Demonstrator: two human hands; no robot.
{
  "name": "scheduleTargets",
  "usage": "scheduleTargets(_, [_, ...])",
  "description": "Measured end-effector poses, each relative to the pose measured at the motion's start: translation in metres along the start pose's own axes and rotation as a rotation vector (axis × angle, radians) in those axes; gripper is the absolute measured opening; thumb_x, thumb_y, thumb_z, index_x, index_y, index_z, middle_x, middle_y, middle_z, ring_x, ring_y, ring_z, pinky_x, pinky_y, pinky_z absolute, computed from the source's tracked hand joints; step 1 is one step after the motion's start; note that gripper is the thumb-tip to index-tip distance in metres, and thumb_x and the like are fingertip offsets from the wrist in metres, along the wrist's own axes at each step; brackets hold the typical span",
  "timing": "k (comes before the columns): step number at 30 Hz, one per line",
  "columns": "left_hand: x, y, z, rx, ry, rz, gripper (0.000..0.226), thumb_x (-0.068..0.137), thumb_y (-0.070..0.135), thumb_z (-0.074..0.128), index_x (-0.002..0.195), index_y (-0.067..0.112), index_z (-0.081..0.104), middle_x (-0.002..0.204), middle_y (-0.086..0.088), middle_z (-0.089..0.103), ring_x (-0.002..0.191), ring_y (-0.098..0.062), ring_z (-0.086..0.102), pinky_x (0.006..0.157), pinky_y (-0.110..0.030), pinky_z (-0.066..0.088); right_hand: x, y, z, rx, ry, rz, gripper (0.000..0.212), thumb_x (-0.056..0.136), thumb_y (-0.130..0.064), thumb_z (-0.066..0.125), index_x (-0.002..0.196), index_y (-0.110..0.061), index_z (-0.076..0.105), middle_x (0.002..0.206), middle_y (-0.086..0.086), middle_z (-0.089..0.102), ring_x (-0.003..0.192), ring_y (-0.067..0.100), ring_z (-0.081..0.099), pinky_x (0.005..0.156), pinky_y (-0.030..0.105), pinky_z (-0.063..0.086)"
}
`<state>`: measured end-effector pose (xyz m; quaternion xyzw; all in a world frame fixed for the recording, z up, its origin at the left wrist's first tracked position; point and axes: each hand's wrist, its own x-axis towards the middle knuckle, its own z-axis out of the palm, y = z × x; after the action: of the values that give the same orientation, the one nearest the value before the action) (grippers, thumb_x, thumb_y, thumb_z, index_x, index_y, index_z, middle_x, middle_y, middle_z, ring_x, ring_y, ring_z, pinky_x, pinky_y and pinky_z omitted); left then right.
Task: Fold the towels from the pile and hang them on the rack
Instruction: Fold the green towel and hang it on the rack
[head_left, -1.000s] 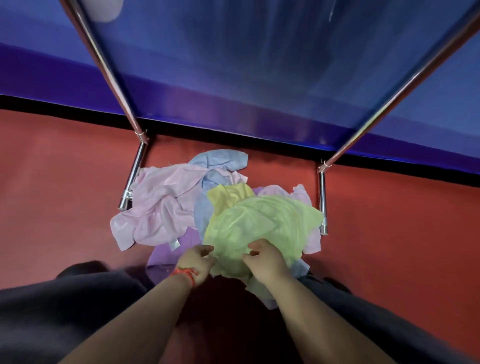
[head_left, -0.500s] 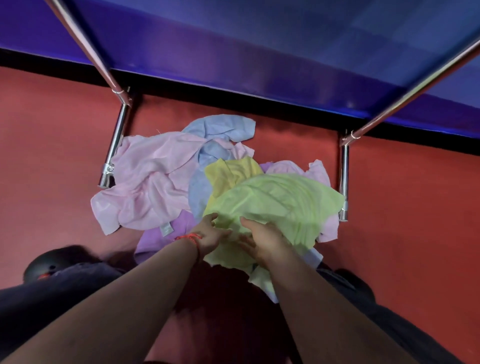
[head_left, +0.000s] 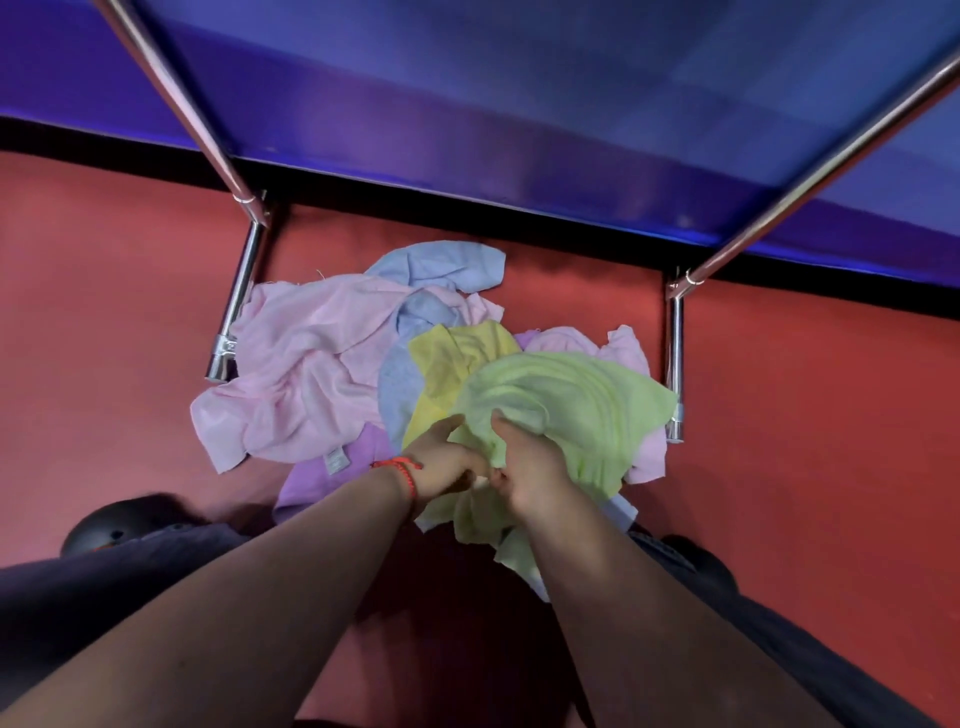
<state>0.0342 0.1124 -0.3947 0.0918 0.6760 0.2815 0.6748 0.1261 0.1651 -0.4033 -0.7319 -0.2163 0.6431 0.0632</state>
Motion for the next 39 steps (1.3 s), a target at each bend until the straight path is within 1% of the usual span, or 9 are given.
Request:
scheduleTargets(2, [-0.012,0.006,-0.001,-0.046,-0.039,-0.010,0.077,0.069,-0.005,0.059,0.140,0.011,0.033,0.053,-0.005,0.053,0.050,-0.014,0.054,0.061,-0.029,0.046,-0.016,-0.008,-0.005,0.004,-0.027,-0.021,0.027,0.086,-0.036,0.064,0.094,-0.011,0.060,0.083,0.007,0.062,0.063,0.020,0.055,0.052,0.025,0.045])
scheduleTargets(4, [-0.029,0.014,0.001,-0.086,-0.068,0.001,0.051,0.075,-0.013,0.050,0.120,0.011,0.049,0.040,0.001,0.044,0.036,-0.008,0.046,0.051,-0.021,0.041,-0.034,-0.016,-0.010,0.023,-0.043,-0.030,0.032,0.087,-0.039,0.062,0.102,-0.012,0.062,0.098,0.009,0.064,0.071,0.020,0.054,0.051,0.024,0.043])
scheduleTargets(8, [-0.077,0.032,0.006,0.161,-0.048,0.100,0.017,0.047,0.005,0.054,0.061,0.016,0.052,0.058,-0.002,0.046,0.055,-0.013,0.044,0.056,-0.021,0.038,-0.087,-0.031,-0.026,0.080,-0.105,-0.079,0.018,0.094,-0.032,0.053,0.090,-0.015,0.057,0.073,0.005,0.052,0.052,0.013,0.045,0.037,0.017,0.036])
scheduleTargets(13, [-0.137,0.048,0.007,0.587,0.042,0.340,0.011,0.079,0.011,0.063,0.074,0.018,0.056,0.069,0.003,0.055,0.067,-0.013,0.051,0.050,-0.011,0.037,-0.163,-0.041,-0.045,0.152,-0.213,-0.196,0.016,0.095,-0.023,0.052,0.083,-0.014,0.057,0.068,0.004,0.053,0.050,0.011,0.045,0.042,0.018,0.039])
scheduleTargets(18, [-0.207,0.053,0.009,0.844,0.097,0.471,0.013,0.081,0.014,0.061,0.093,0.017,0.057,0.080,0.005,0.052,0.081,-0.013,0.048,0.059,-0.015,0.036,-0.244,-0.053,-0.070,0.271,-0.241,-0.425,0.019,0.096,-0.016,0.048,0.101,-0.002,0.060,0.082,0.008,0.057,0.068,0.018,0.055,0.075,0.033,0.049])
scheduleTargets(21, [-0.247,0.050,0.010,0.916,0.147,0.593,0.018,0.084,0.015,0.058,0.068,0.022,0.054,0.073,0.005,0.050,0.080,-0.013,0.047,0.060,-0.013,0.034,-0.290,-0.059,-0.087,0.277,-0.262,-0.471,0.018,0.093,-0.020,0.056,0.101,-0.004,0.059,0.090,0.015,0.064,0.080,0.027,0.062,0.075,0.038,0.051])
scheduleTargets(31, [-0.376,0.056,0.036,0.122,0.238,0.748,0.026,0.091,0.017,0.044,0.066,0.018,0.040,0.067,0.001,0.041,0.065,-0.015,0.040,0.057,-0.023,0.036,-0.428,-0.063,-0.132,0.285,-0.426,-0.744,0.044,0.088,-0.022,0.064,0.127,-0.007,0.051,0.119,0.014,0.063,0.103,0.026,0.063,0.083,0.037,0.052])
scheduleTargets(34, [-0.406,0.058,0.040,-0.094,0.157,0.776,0.022,0.087,0.016,0.052,0.066,0.011,0.052,0.070,-0.008,0.050,0.069,-0.020,0.045,0.066,-0.030,0.039,-0.450,-0.049,-0.145,0.011,-0.406,-0.781,0.054,0.083,-0.034,0.068,0.130,-0.017,0.046,0.119,0.006,0.062,0.105,0.022,0.060,0.086,0.035,0.048])
scheduleTargets(39, [-0.436,0.065,0.046,-0.567,-0.228,0.679,0.014,0.094,0.009,0.045,0.105,0.007,0.054,0.097,-0.019,0.059,0.078,-0.027,0.059,0.068,-0.035,0.049,-0.431,-0.021,-0.155,-0.122,-0.485,-0.687,0.066,0.080,-0.040,0.069,0.134,-0.017,0.039,0.121,0.010,0.061,0.108,0.026,0.061,0.101,0.048,0.041])
